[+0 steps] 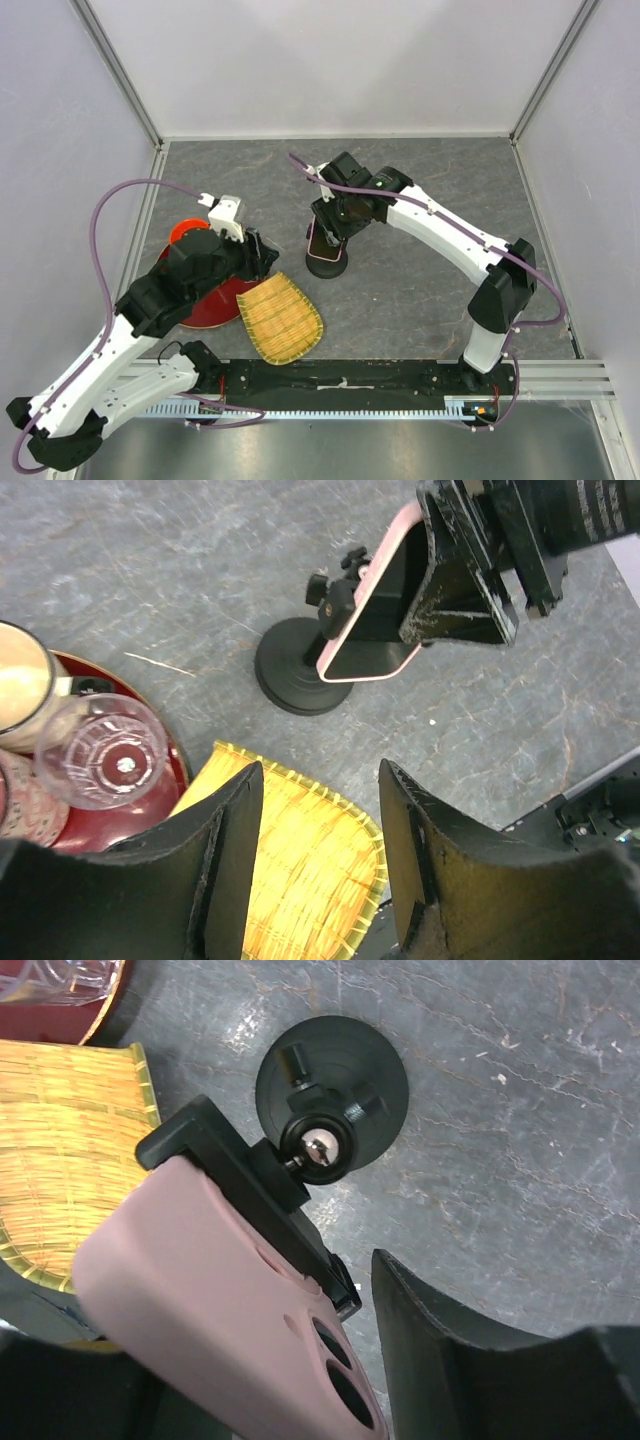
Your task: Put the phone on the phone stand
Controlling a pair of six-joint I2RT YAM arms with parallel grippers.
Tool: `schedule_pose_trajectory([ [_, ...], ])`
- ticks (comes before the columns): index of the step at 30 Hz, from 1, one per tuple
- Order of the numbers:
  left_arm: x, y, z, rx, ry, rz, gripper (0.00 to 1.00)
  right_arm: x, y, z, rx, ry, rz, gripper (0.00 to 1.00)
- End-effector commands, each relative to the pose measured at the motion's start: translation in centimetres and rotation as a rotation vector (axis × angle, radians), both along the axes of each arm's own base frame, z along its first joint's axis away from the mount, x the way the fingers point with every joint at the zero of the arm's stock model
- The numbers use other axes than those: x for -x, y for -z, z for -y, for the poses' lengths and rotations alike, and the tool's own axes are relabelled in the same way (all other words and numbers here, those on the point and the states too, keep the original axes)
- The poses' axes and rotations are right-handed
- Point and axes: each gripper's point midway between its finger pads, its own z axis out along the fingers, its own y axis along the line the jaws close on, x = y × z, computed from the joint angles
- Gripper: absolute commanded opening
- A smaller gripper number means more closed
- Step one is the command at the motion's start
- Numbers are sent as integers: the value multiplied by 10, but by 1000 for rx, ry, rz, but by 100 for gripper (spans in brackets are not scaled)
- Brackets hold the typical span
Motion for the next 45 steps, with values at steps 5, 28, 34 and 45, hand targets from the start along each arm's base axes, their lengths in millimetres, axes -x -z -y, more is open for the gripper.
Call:
schedule_pose_trajectory([
  [5,-5,14,40,125,97,-33,58,-6,-29,31,20,23,74,59],
  [28,-14,-1,39,256,67,50,61,20,-75,-6,-476,460,176,98],
  [34,-7,-16,24,252,39,90,60,12,-81,-5,-404,620,313,98],
  [45,-4,-19,18,243,35,109,58,10,-67,-8,-253,710,380,98],
])
